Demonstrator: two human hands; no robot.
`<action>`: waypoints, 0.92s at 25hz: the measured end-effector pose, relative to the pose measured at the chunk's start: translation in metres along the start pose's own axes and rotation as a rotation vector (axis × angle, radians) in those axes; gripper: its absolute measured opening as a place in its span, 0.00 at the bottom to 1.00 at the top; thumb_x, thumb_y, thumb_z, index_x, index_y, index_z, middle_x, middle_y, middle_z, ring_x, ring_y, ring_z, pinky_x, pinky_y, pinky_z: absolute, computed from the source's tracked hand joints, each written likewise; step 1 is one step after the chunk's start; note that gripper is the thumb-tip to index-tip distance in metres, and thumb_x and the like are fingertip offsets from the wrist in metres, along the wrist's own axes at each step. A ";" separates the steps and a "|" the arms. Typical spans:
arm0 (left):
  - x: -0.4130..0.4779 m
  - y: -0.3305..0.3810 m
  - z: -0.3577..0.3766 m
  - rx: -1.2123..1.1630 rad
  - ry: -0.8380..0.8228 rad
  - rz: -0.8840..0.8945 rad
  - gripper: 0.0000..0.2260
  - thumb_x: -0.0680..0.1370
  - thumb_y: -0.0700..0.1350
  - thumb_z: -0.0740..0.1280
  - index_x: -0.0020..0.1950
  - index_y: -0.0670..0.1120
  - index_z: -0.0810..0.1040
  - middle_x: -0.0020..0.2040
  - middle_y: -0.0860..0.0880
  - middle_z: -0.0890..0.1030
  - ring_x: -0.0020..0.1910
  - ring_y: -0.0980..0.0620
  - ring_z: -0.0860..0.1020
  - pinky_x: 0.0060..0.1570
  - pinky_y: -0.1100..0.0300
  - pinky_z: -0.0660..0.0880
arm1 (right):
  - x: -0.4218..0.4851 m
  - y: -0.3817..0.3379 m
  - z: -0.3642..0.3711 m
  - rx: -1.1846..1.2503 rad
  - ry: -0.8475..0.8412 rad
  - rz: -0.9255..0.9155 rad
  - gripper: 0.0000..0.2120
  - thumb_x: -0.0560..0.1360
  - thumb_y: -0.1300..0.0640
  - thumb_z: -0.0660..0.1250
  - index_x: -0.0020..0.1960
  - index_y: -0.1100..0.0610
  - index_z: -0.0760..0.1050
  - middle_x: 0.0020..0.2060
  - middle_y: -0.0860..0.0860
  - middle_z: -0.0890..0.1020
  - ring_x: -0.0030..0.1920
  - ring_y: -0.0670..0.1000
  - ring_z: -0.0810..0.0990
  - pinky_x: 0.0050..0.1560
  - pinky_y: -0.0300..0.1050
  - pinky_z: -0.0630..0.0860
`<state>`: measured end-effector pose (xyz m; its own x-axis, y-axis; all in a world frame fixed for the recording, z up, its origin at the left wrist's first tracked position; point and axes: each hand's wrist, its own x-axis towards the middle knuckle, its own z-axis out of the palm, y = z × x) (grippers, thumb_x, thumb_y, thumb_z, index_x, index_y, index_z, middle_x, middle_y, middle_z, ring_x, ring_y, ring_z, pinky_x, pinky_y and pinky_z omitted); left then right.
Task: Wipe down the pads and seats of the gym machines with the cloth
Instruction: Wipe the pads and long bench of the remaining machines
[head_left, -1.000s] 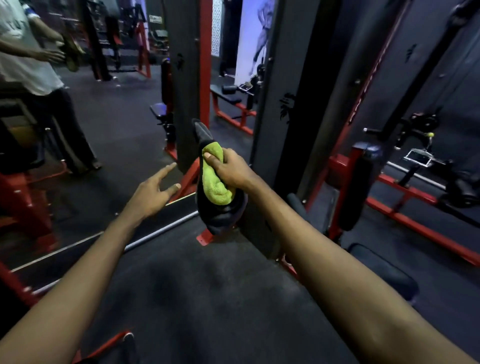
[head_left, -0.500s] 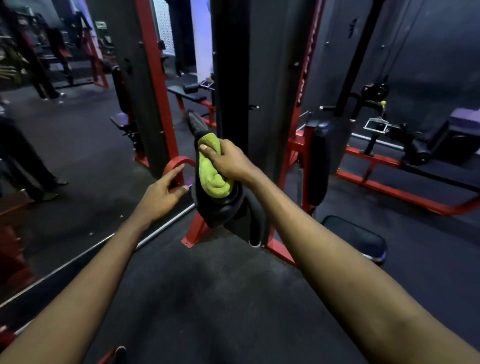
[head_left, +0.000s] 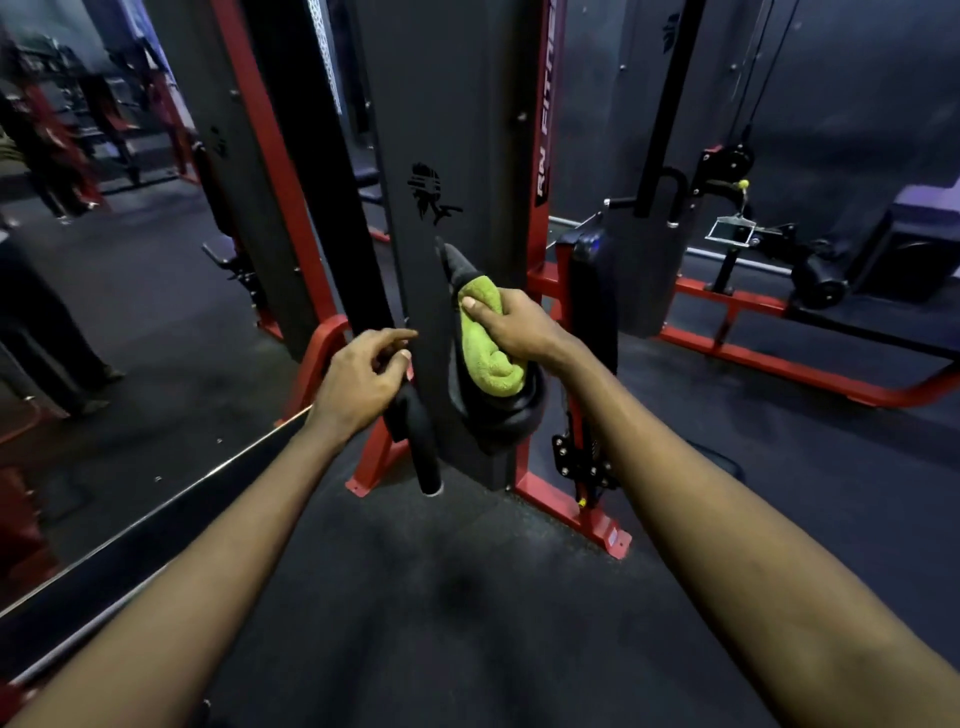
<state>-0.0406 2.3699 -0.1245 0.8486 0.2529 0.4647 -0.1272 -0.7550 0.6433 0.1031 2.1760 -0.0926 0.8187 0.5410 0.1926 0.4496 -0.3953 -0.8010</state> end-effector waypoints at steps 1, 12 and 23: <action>0.004 0.012 0.013 -0.022 -0.021 -0.007 0.15 0.78 0.44 0.67 0.64 0.53 0.81 0.55 0.53 0.82 0.52 0.57 0.80 0.59 0.54 0.77 | -0.002 0.013 -0.014 -0.010 0.008 0.021 0.16 0.80 0.41 0.65 0.45 0.53 0.79 0.44 0.54 0.85 0.47 0.56 0.84 0.54 0.58 0.80; 0.094 0.105 0.170 -0.060 -0.227 0.065 0.22 0.79 0.42 0.69 0.73 0.53 0.74 0.65 0.47 0.79 0.58 0.53 0.74 0.59 0.69 0.66 | -0.008 0.146 -0.148 -0.026 0.173 0.208 0.18 0.81 0.41 0.64 0.41 0.53 0.77 0.39 0.52 0.82 0.43 0.54 0.80 0.47 0.52 0.76; 0.233 0.094 0.285 -0.153 -0.332 0.076 0.23 0.79 0.47 0.67 0.74 0.58 0.72 0.70 0.50 0.76 0.66 0.53 0.75 0.69 0.58 0.70 | 0.059 0.234 -0.249 -0.086 0.303 0.286 0.13 0.82 0.45 0.64 0.48 0.53 0.78 0.47 0.55 0.84 0.49 0.55 0.81 0.52 0.50 0.76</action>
<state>0.2911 2.1858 -0.1291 0.9509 -0.0297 0.3081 -0.2505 -0.6584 0.7098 0.3452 1.9309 -0.1273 0.9770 0.1630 0.1374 0.2065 -0.5652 -0.7987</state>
